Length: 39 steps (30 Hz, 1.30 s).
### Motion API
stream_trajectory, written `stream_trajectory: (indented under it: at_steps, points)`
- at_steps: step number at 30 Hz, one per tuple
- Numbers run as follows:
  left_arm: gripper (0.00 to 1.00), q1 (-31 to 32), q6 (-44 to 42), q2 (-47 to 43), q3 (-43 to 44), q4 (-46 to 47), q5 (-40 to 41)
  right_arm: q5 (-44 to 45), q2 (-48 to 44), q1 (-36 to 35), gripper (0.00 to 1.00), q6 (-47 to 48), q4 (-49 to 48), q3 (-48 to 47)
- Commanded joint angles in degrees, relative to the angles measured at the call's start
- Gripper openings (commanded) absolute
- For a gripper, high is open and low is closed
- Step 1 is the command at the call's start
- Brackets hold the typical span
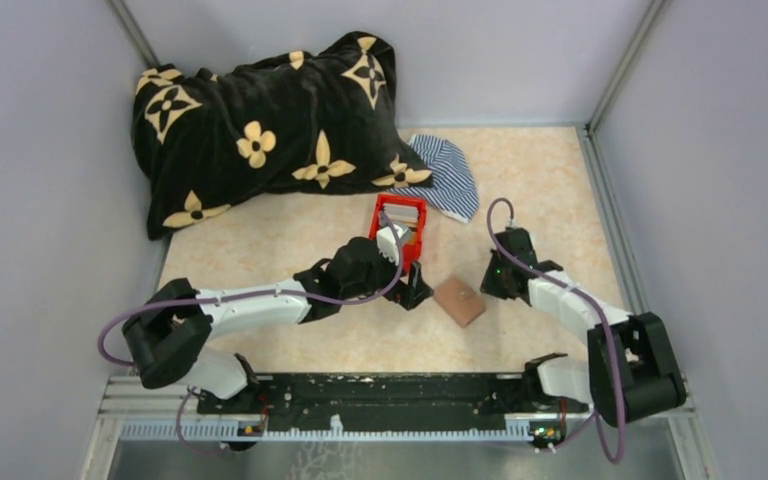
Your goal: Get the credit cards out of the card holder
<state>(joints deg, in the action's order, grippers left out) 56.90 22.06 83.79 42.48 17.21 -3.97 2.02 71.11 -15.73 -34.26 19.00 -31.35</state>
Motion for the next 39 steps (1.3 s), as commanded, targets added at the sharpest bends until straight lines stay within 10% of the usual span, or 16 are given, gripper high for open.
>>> stream_trajectory:
  at_steps: [1,28,34,39]
  points:
    - [0.96,0.3,0.4,-1.5,0.7,1.6,2.6,-0.8,-4.2,-2.9,0.0,-0.2,3.2,3.5]
    - [0.89,0.6,16.9,5.0,-3.4,9.5,-7.0,2.5,-10.7,-12.6,0.05,-3.3,7.2,0.5]
    - [0.56,0.8,23.1,8.2,-3.6,6.6,-4.2,4.8,-13.4,-12.6,0.26,0.3,10.0,-4.1]
    - [0.18,0.8,24.3,9.5,-3.6,12.6,-9.0,4.9,-12.0,-12.6,0.05,1.9,8.0,-4.7]
